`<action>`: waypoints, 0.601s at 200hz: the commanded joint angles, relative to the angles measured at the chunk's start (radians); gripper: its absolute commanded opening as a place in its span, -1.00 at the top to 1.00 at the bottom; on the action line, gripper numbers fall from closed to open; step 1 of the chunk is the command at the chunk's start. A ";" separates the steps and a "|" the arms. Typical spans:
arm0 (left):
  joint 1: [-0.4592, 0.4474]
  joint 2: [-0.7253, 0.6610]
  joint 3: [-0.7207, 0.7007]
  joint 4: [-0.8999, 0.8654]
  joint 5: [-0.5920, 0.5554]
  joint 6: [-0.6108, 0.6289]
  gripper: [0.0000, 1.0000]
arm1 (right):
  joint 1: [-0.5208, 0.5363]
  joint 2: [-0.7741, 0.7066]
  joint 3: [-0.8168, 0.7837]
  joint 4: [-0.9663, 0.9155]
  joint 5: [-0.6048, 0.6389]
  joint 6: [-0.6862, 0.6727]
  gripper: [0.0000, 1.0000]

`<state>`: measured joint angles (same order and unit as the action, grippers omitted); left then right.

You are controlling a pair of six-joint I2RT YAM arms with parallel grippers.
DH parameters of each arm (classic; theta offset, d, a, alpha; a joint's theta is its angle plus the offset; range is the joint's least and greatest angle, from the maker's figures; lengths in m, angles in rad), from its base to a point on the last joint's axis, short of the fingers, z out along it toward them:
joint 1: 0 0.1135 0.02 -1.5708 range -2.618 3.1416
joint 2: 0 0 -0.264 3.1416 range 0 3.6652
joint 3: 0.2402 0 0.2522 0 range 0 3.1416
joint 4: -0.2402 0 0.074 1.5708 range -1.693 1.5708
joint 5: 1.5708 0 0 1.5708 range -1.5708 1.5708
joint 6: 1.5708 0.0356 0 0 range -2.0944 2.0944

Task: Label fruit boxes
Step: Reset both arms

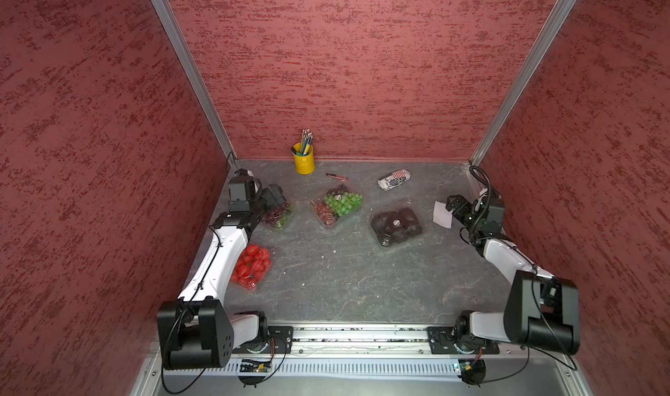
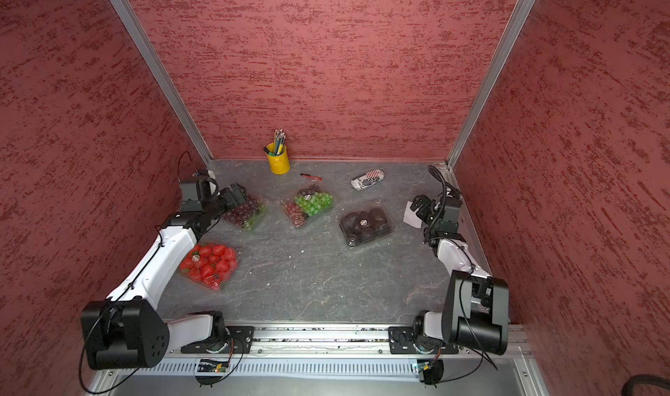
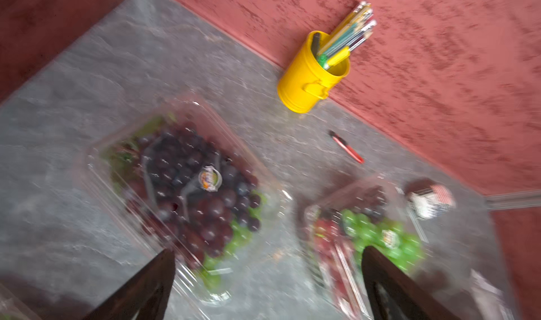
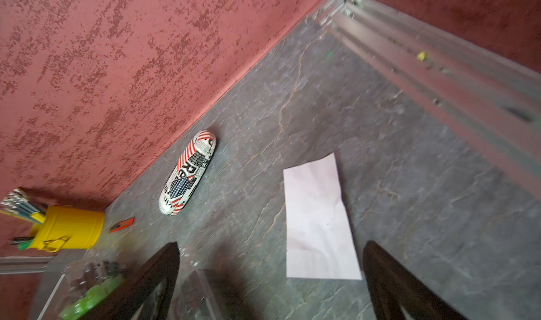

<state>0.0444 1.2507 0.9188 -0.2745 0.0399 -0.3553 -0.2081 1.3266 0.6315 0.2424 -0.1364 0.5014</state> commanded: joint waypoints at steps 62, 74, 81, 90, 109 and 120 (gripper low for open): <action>-0.024 0.176 -0.301 0.666 -0.138 0.328 -0.99 | 0.146 0.000 -0.357 0.819 0.261 -0.427 -0.98; -0.029 0.199 -0.332 0.725 -0.147 0.330 -0.99 | 0.146 0.055 -0.370 0.885 0.248 -0.429 -0.98; -0.031 0.207 -0.370 0.809 -0.153 0.329 -0.99 | 0.147 0.087 -0.392 0.948 0.243 -0.431 -0.98; -0.031 0.216 -0.428 0.914 -0.148 0.329 -0.99 | 0.147 0.120 -0.426 1.040 0.243 -0.428 -0.98; -0.032 0.240 -0.497 1.056 -0.133 0.337 -0.99 | 0.146 0.221 -0.488 1.238 0.250 -0.425 -0.98; -0.032 0.256 -0.529 1.122 -0.101 0.348 -0.99 | 0.146 0.196 -0.485 1.183 0.257 -0.420 -0.98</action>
<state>0.0147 1.4715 0.4549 0.6037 -0.1001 -0.0578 -0.0666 1.5146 0.1722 1.2224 0.0910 0.0990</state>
